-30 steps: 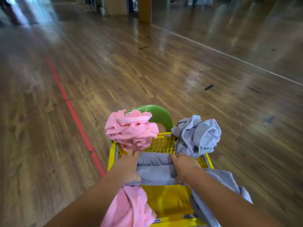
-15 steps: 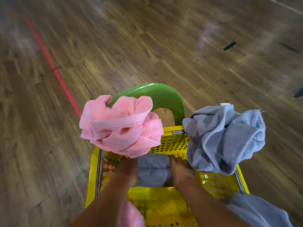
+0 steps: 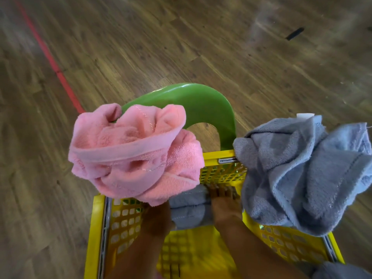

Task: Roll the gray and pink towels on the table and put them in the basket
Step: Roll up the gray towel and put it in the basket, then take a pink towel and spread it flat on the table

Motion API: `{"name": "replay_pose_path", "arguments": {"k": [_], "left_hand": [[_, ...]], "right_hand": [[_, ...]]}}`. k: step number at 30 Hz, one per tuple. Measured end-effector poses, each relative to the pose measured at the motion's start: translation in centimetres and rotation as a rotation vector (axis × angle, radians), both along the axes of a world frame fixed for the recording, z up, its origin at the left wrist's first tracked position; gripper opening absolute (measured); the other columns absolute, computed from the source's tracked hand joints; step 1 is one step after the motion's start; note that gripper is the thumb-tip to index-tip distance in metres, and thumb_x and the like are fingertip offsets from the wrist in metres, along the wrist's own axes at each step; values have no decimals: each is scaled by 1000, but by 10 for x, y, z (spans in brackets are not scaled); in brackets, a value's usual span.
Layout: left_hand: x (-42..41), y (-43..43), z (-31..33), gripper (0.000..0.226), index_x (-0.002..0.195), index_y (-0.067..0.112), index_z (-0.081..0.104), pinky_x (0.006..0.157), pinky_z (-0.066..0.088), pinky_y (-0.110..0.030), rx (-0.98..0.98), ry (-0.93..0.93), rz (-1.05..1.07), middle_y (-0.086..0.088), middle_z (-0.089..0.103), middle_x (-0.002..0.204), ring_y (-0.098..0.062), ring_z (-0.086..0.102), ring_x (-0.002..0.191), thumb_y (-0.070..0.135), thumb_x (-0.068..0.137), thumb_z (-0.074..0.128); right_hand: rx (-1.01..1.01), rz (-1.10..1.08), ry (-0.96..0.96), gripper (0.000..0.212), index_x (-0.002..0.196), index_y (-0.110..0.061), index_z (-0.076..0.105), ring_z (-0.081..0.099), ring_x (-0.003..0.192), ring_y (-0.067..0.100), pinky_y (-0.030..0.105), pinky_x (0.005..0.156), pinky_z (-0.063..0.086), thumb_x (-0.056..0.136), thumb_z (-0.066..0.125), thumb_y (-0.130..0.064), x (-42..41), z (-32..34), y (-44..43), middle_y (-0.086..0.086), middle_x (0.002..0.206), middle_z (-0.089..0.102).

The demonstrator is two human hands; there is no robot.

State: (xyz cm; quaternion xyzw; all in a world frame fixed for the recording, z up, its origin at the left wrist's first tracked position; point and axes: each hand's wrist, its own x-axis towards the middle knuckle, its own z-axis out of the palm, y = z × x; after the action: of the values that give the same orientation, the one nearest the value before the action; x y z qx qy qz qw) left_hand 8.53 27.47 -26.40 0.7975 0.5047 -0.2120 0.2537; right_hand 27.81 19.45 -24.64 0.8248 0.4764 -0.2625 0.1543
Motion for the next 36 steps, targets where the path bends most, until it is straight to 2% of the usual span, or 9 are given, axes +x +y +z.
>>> {"name": "replay_pose_path", "arguments": {"k": [3,8,12,16,21,29,33,34,36], "left_hand": [[5,3,17,92,153,21,16,107,39,-35,69,10,3,-6,31,155,-30,37,139,45,83,71],[14,-2,63,83,152,13,23,112,33,-35,68,29,-11,-10,31,156,-31,34,141,48,88,61],[6,-12,122,78,145,9,40,105,43,-35,-18,18,-73,-15,47,147,-30,48,132,54,86,60],[-13,-20,170,83,121,20,66,91,52,-35,-138,-76,-231,-6,69,122,-25,65,109,74,67,35],[-49,-30,264,48,112,11,63,70,35,-30,-36,-234,-255,-8,65,104,-23,61,98,53,93,51],[-140,-55,310,66,129,13,58,89,45,-36,83,-191,-61,-12,63,121,-31,58,116,66,91,48],[-173,-91,303,29,81,38,48,72,38,-31,43,-175,26,5,55,86,-25,61,103,66,88,51],[-181,-100,298,28,92,41,53,78,40,-29,12,-183,67,6,60,97,-23,59,109,68,84,52],[-200,-117,277,72,136,35,48,94,42,-31,-49,-255,218,2,56,136,-22,52,126,73,77,61]], "right_hand": [[95,31,-50,96,116,-9,72,67,95,41,48,79,57,24,99,-20,-8,-4,-7,19,102,70],[121,29,11,74,126,-6,64,63,98,40,49,75,56,55,83,-18,-34,24,-18,21,111,64],[195,58,138,72,149,-13,29,45,126,33,39,100,44,86,63,-24,-60,95,-31,13,141,41],[257,41,212,84,151,-12,28,46,127,31,38,103,42,81,70,-34,-74,164,-52,10,142,41],[349,-5,238,80,152,-12,31,43,135,27,34,108,37,86,66,-39,-77,226,-82,10,149,42],[390,-61,334,62,137,-14,52,55,123,25,29,88,41,86,66,-47,-110,265,-115,8,135,59],[300,-94,393,70,125,-10,61,60,115,27,32,77,45,83,60,-66,-141,255,-125,9,121,66],[266,-104,409,73,118,-10,64,61,109,27,33,70,43,81,57,-72,-147,249,-127,8,111,67],[183,-164,478,81,113,-11,66,63,105,26,32,65,40,76,53,-82,-164,238,-132,7,106,66]]}}
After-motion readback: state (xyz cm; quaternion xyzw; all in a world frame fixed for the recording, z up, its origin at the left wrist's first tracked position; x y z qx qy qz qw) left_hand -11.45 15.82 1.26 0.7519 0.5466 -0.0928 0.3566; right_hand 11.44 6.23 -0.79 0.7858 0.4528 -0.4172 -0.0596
